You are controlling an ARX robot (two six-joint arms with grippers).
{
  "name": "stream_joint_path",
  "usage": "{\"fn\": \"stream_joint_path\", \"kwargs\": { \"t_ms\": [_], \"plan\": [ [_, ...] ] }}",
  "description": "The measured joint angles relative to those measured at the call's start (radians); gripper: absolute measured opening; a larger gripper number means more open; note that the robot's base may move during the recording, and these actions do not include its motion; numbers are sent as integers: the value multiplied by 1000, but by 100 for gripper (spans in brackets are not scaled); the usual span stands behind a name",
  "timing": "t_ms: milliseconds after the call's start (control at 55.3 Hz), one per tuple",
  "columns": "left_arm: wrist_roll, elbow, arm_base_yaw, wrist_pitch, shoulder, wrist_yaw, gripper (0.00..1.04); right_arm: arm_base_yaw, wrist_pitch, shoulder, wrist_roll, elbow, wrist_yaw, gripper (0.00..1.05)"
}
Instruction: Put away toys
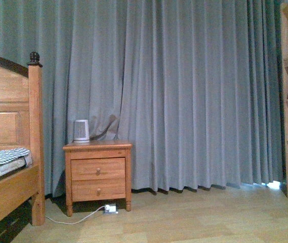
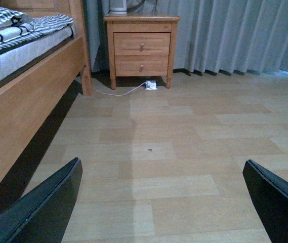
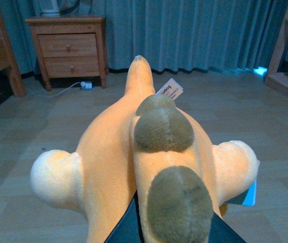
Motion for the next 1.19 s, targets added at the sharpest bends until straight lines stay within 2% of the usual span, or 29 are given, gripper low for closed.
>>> {"fn": "stream_joint_path", "kwargs": {
  "t_ms": [1194],
  "plan": [
    [0, 0, 0, 0, 0, 0, 98, 0, 0, 0, 0, 0, 0, 6]
  ]
}}
